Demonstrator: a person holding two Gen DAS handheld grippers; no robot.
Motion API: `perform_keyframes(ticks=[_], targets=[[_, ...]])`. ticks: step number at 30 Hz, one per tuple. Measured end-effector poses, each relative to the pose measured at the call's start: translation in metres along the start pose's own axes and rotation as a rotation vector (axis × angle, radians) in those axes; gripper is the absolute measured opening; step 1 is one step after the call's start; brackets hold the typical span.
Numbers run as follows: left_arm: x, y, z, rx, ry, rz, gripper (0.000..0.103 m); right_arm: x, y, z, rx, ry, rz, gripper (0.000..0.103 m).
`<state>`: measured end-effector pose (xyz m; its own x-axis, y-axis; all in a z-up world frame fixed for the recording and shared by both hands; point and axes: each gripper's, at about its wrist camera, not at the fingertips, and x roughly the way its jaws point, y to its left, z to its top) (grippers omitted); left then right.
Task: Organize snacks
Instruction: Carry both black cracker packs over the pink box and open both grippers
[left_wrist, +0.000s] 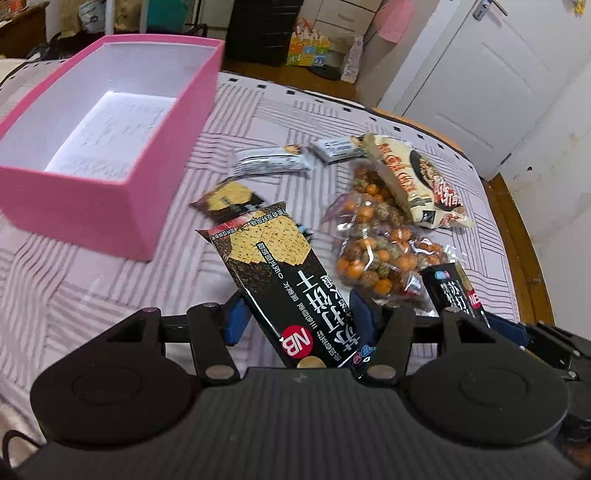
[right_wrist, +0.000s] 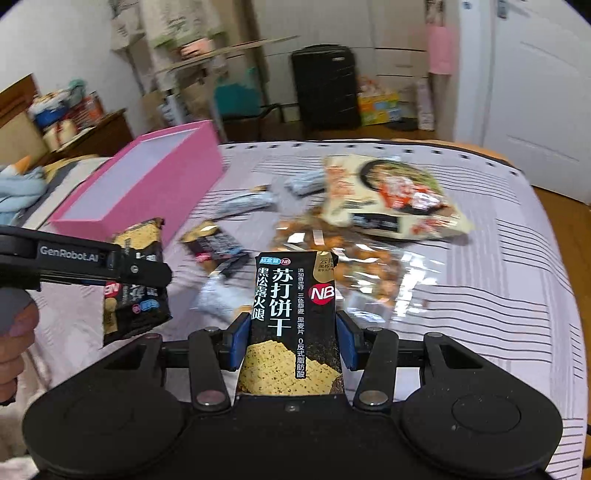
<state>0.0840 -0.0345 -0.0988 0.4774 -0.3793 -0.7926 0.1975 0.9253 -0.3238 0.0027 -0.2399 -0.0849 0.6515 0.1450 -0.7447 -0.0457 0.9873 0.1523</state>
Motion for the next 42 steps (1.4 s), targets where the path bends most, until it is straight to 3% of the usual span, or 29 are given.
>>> perform_keyframes(ticks=[9, 21, 30, 35, 42], targets=[[-0.047, 0.043, -0.005, -0.007, 0.058, 0.014, 0.056, -0.013, 0.051, 0.013, -0.084, 0.053, 0.146, 0.054], [-0.090, 0.081, 0.012, 0.005, 0.052, 0.013, 0.056, -0.016, 0.113, 0.047, -0.243, 0.031, 0.206, 0.054], [-0.122, 0.109, 0.054, -0.006, -0.060, 0.017, 0.056, 0.001, 0.150, 0.097, -0.311, -0.068, 0.266, 0.054], [-0.111, 0.131, 0.088, -0.050, -0.113, 0.019, 0.056, 0.042, 0.165, 0.136, -0.300, -0.055, 0.273, 0.054], [-0.054, 0.172, 0.137, -0.156, -0.125, -0.001, 0.056, 0.114, 0.185, 0.182, -0.405, -0.077, 0.210, 0.054]])
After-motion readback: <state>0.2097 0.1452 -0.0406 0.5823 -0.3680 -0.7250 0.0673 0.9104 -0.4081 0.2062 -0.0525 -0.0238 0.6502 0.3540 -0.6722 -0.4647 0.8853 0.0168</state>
